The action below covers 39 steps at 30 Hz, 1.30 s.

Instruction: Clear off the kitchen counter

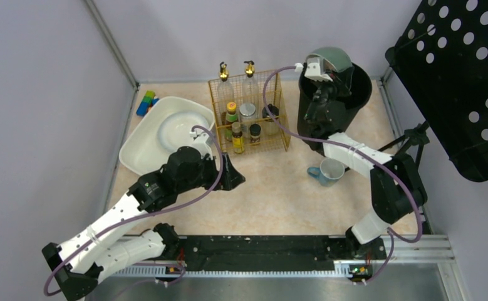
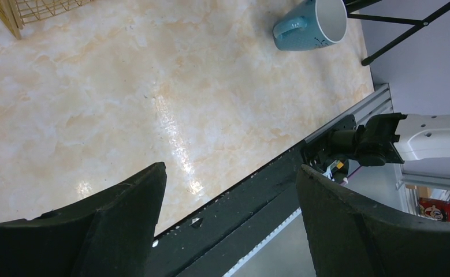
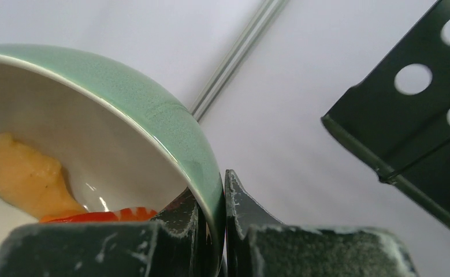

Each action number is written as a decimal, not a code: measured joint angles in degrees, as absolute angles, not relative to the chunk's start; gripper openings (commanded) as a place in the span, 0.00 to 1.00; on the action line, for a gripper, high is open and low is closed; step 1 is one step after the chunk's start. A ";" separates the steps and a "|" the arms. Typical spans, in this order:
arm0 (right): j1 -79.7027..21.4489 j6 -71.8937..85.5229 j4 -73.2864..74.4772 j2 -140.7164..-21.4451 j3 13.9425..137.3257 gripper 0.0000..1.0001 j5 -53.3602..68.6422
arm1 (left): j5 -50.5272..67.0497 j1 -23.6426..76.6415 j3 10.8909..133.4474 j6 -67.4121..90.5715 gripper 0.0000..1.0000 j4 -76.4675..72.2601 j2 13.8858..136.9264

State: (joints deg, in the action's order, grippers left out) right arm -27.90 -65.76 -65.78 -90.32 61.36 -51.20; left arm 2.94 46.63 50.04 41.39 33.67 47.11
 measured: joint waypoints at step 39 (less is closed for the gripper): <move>-31.79 -90.26 -79.26 -90.80 61.47 0.00 -36.82 | 2.44 46.63 48.53 41.21 0.87 35.20 42.89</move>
State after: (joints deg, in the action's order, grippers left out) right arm -31.79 -90.26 -79.26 -90.80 61.47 -36.82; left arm 2.44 46.63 48.53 41.21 35.20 42.89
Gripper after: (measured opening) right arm 0.079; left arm 0.873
